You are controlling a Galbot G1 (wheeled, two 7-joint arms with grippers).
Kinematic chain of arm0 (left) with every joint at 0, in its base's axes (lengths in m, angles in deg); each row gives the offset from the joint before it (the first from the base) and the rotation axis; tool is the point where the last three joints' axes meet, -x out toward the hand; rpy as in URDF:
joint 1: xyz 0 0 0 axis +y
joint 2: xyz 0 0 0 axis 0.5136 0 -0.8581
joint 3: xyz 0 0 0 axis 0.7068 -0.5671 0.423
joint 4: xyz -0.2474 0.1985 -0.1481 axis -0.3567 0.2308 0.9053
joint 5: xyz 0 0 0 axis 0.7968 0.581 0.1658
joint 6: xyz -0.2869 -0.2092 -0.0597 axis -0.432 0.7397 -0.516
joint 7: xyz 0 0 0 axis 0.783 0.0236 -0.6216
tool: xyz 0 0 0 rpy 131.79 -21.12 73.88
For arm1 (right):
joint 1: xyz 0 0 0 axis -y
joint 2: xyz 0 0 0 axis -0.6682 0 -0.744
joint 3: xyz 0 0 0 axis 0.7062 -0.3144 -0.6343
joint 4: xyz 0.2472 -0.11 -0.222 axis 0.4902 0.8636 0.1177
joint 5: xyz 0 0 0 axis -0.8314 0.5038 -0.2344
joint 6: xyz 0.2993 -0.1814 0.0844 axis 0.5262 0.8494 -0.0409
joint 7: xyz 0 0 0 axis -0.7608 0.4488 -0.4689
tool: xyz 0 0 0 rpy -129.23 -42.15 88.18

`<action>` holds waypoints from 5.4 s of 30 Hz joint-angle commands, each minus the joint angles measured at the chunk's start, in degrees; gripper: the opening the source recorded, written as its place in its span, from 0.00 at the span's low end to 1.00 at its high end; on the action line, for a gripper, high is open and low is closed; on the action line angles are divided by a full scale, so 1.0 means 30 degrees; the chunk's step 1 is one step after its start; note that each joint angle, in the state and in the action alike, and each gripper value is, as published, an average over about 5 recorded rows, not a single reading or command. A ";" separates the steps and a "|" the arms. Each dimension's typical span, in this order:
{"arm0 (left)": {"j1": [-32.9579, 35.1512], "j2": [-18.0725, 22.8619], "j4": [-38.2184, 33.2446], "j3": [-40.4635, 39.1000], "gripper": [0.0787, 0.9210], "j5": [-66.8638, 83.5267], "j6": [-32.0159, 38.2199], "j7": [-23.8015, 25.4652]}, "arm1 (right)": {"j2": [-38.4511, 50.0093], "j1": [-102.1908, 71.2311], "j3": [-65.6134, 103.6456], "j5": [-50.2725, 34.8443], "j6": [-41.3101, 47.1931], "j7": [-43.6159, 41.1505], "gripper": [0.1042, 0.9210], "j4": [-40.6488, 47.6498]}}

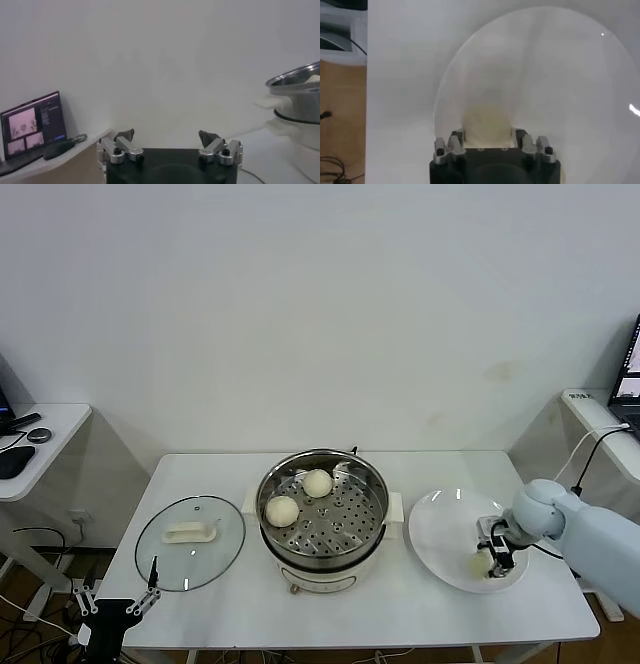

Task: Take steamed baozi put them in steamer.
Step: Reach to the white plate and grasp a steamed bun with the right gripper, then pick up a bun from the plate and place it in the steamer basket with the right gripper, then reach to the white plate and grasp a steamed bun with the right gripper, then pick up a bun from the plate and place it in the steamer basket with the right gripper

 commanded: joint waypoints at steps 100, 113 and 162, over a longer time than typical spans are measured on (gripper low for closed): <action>-0.1488 -0.0390 0.0454 -0.0860 0.88 0.0067 -0.0256 0.0007 | 0.3594 0.2285 0.0928 -0.0881 -0.3345 -0.0430 0.88 0.0835; -0.1042 -0.0251 0.0256 -0.0482 0.88 0.0079 -0.0274 0.0014 | -0.0150 -0.0376 0.3174 0.1497 -0.4023 0.0104 0.88 0.4609; -0.1524 -0.0327 0.0458 -0.0502 0.88 0.0319 -0.0213 0.0001 | -0.2063 1.9329 -1.2013 -1.1959 0.4414 0.1872 0.43 -0.4017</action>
